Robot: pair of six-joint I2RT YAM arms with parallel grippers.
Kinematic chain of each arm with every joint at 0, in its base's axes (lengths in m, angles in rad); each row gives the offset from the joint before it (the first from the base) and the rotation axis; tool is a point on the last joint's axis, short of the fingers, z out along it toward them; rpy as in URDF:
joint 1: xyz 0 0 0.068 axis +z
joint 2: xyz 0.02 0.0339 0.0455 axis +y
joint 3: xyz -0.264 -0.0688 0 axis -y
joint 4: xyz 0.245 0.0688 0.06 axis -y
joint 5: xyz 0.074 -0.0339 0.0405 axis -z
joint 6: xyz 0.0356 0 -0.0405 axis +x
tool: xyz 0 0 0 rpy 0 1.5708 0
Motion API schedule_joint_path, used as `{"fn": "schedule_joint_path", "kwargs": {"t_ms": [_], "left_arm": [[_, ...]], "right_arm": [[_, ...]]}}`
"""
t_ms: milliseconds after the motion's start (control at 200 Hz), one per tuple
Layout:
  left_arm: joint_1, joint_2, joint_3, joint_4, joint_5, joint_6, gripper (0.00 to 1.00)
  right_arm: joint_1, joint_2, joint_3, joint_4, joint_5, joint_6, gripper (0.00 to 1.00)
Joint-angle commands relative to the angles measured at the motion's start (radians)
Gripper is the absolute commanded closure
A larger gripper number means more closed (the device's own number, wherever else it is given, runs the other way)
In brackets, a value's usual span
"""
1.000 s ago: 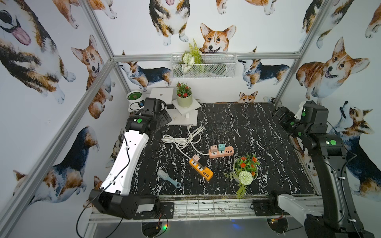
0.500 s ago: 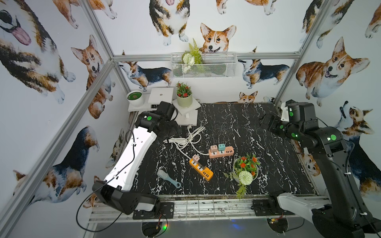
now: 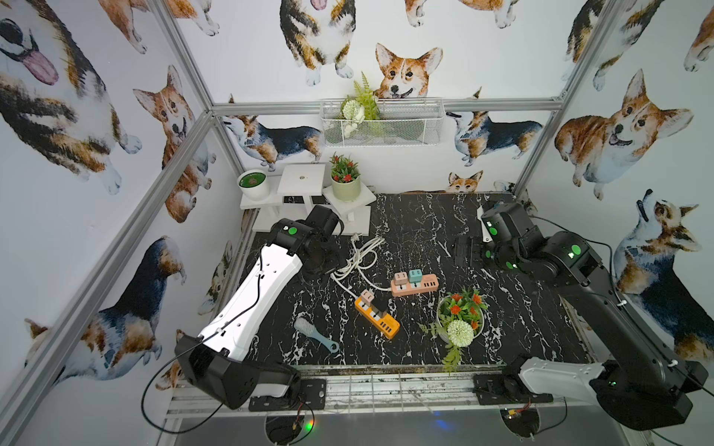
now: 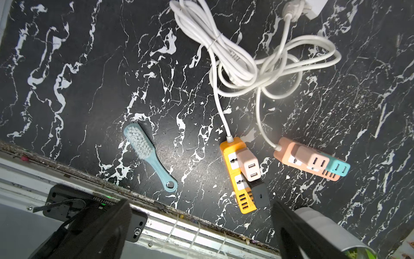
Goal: Pull the plug off the socket
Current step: Remove the plug from the socket.
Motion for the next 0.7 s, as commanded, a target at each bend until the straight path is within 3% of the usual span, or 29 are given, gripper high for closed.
{"fn": "schedule_joint_path", "kwargs": {"t_ms": [0, 380, 696], "left_arm": [[-0.017, -0.010, -0.044, 0.013, 0.047, -0.024, 0.04], [-0.080, 0.015, -0.160, 0.074, 0.101, -0.105, 0.07], [-0.090, 0.156, -0.151, 0.241, 0.209, -0.122, 0.07]], "right_arm": [[0.043, 0.017, -0.021, -0.001, 0.036, -0.001, 0.00], [0.225, 0.077, -0.136, 0.082, 0.035, -0.020, 0.01], [0.276, 0.097, -0.235, 0.209, -0.062, -0.057, 0.05]]}}
